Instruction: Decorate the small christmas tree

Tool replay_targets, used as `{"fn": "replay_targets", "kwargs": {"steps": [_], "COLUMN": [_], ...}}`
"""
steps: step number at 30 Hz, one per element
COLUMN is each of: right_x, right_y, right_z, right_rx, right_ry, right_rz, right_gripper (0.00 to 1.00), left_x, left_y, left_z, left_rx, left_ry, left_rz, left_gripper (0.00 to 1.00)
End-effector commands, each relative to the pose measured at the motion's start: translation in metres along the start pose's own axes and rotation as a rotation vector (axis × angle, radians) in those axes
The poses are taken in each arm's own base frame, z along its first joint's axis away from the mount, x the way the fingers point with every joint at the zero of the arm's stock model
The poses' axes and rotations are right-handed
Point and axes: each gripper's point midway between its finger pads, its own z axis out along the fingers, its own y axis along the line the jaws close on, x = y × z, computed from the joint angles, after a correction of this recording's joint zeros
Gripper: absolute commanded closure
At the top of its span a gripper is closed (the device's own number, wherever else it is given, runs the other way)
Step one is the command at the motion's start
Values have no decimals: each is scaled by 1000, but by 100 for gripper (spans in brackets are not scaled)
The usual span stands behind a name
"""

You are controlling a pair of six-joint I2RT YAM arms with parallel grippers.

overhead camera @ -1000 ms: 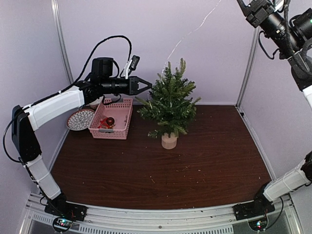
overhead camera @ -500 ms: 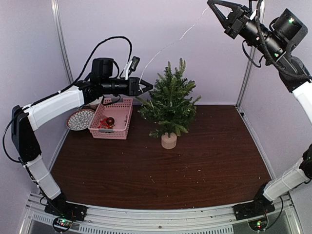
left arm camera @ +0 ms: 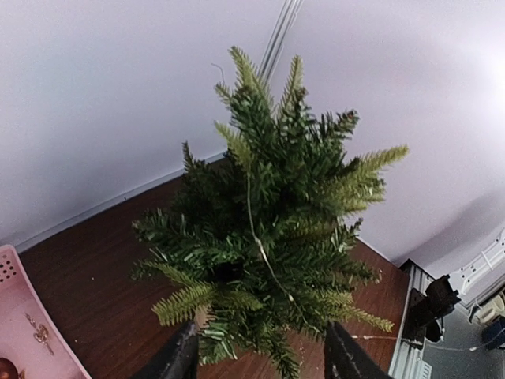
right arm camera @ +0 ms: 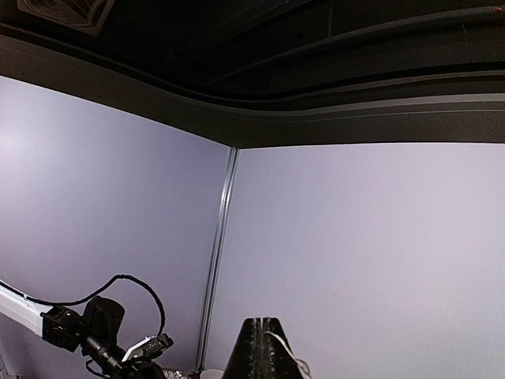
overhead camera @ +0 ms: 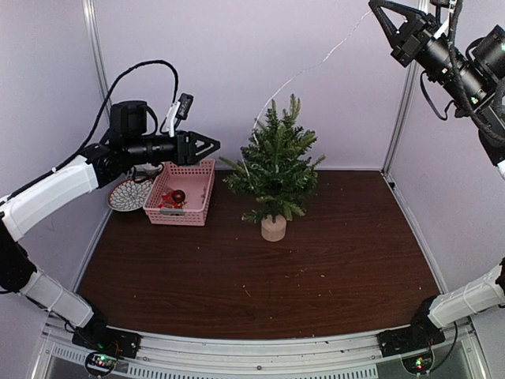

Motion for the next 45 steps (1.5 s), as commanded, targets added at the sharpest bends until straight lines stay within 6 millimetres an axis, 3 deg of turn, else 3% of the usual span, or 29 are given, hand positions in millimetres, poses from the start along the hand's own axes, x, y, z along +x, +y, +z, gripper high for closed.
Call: {"fn": "replay_targets", "kwargs": {"steps": [1, 5, 14, 26, 36, 39, 45], "right_x": [4, 9, 11, 11, 7, 7, 6], "right_y": [-4, -6, -8, -10, -13, -13, -13], "right_z": [-3, -4, -8, -11, -16, -17, -17], "right_rx": [30, 45, 56, 69, 90, 93, 90], "right_ry": [11, 25, 43, 47, 48, 49, 46], "right_rz": [-13, -17, -25, -42, -67, -71, -74], "right_gripper": [100, 100, 100, 100, 100, 100, 100], "left_x": [37, 55, 42, 37, 46, 52, 46], "left_y": [-18, -42, -47, -47, -47, -46, -48], "left_z": [4, 20, 45, 64, 59, 51, 34], "left_rx": [65, 137, 199, 231, 217, 199, 216], "left_ry": [53, 84, 34, 33, 88, 123, 127], "left_rz": [28, 37, 0, -16, -12, -7, -26], "left_gripper": [46, 46, 48, 64, 99, 100, 100]}}
